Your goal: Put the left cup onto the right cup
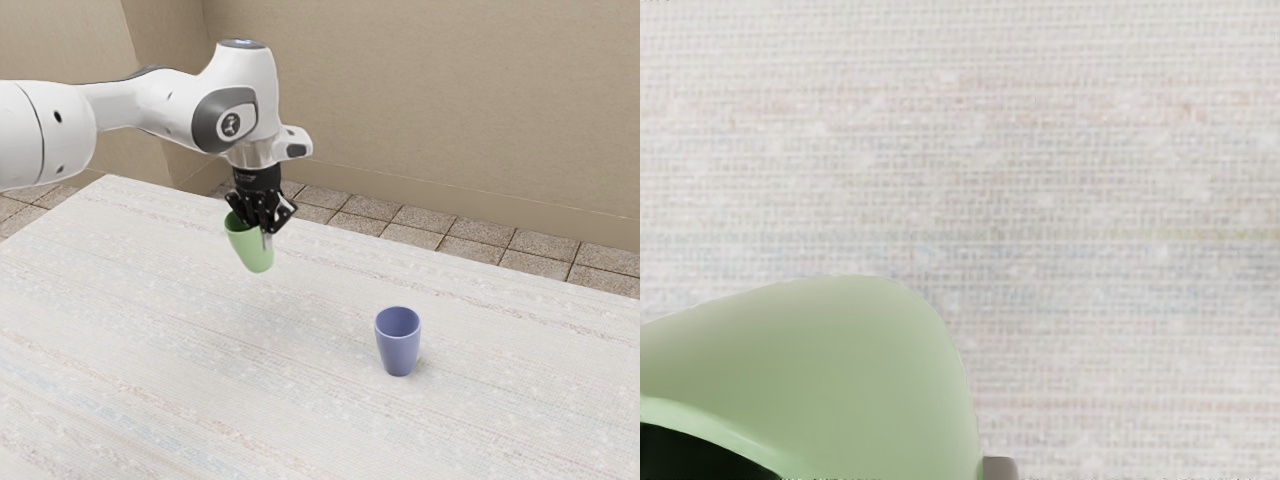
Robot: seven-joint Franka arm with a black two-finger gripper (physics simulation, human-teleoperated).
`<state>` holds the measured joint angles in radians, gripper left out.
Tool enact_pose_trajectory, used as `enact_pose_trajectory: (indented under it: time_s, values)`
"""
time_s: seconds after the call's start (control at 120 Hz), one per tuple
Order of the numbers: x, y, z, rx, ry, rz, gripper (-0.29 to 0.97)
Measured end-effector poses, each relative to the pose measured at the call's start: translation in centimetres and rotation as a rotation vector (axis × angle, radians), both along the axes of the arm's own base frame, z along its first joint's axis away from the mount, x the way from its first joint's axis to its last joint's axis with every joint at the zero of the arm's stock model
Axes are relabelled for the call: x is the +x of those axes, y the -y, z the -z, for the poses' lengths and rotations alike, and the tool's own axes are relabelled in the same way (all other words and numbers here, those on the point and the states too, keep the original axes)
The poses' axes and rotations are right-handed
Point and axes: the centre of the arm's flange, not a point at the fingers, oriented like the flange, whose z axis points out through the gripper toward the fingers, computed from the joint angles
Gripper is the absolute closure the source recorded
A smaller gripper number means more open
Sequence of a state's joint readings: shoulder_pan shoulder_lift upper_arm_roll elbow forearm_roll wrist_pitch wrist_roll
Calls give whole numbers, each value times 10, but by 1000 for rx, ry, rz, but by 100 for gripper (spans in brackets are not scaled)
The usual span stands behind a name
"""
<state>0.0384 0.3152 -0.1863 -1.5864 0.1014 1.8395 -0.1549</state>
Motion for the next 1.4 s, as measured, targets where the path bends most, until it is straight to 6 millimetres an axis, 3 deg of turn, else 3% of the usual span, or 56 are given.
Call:
enact_pose_trajectory:
  time_s: [0.367,0.95,1.4]
  values:
    - [5,52,6,3,-8,32,79]
    - [6,109,-10,14,6,48,79]
    - [-20,179,-16,21,5,95,79]
